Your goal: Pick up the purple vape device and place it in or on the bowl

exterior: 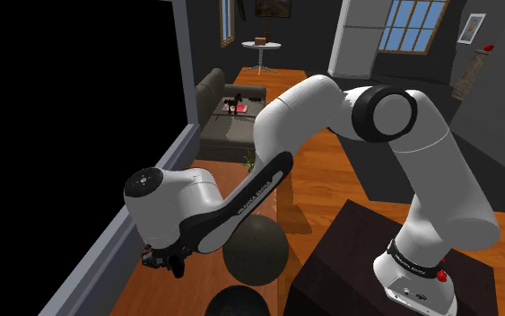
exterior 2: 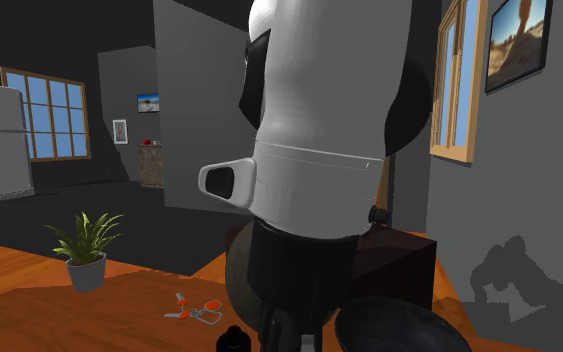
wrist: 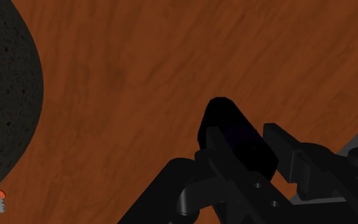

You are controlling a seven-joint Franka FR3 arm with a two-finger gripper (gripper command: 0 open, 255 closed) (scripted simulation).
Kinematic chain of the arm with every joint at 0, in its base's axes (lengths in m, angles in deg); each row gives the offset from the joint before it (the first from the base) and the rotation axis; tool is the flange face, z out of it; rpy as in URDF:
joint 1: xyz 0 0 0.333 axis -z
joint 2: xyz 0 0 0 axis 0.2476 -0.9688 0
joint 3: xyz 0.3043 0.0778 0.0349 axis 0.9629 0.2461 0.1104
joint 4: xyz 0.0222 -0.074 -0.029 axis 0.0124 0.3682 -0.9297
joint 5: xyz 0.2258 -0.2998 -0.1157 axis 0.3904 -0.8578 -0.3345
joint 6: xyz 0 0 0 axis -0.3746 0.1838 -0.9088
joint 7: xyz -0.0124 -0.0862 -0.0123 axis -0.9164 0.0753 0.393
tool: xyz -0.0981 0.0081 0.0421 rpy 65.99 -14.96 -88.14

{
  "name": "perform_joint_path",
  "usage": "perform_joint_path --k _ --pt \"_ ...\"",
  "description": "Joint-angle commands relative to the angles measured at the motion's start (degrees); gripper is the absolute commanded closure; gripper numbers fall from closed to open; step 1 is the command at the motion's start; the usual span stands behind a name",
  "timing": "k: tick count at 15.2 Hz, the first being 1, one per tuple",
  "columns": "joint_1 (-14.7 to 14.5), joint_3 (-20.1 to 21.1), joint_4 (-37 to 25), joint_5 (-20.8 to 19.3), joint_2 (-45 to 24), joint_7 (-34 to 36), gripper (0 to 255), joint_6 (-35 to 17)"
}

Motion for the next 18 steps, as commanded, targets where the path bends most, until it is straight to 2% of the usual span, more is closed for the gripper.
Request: perform_joint_path --k 1,18 --pt "0.37 0.45 0.13 0.56 0.98 -0.42 255 0.77" --pt "1.91 3.64 -3.08 5.18 7.33 -4.09 255 9.34"
